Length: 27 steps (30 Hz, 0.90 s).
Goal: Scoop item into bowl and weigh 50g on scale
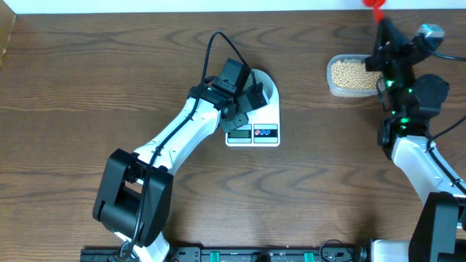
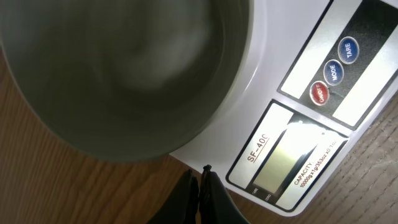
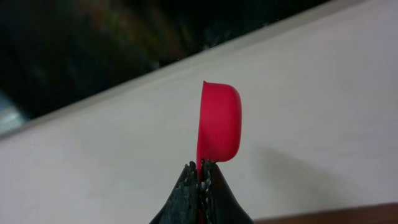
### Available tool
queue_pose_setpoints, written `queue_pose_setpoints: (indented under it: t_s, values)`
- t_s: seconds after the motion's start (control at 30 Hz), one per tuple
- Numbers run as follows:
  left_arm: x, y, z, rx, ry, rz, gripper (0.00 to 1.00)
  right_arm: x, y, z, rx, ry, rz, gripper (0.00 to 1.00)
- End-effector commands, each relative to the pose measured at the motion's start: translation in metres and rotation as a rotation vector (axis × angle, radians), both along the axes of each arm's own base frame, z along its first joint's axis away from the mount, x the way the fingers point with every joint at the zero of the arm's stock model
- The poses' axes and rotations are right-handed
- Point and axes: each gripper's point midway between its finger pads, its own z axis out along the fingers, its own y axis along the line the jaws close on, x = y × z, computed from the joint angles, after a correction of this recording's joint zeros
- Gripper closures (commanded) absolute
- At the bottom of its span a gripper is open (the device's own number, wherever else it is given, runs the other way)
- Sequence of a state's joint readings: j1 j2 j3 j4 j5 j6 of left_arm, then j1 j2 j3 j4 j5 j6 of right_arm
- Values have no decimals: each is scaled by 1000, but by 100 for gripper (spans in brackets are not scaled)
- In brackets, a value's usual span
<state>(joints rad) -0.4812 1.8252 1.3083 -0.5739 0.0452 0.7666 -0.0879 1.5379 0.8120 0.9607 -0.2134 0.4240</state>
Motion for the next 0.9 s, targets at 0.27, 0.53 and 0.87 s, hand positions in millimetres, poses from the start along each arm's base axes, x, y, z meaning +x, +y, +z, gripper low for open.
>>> queue_pose_setpoints:
  t_s: [0.27, 0.53, 0.87]
  values:
    - [24, -3, 22, -43, -101, 28, 93, 28, -28, 65, 54, -47, -106, 99]
    - [17, -16, 23, -141, -52, -8, 92, 42, -5, 54, -26, -1, -10, 99]
    - [-84, -85, 8, -113, 161, -278, 93, 43, 19, 34, -44, 74, 111, 99]
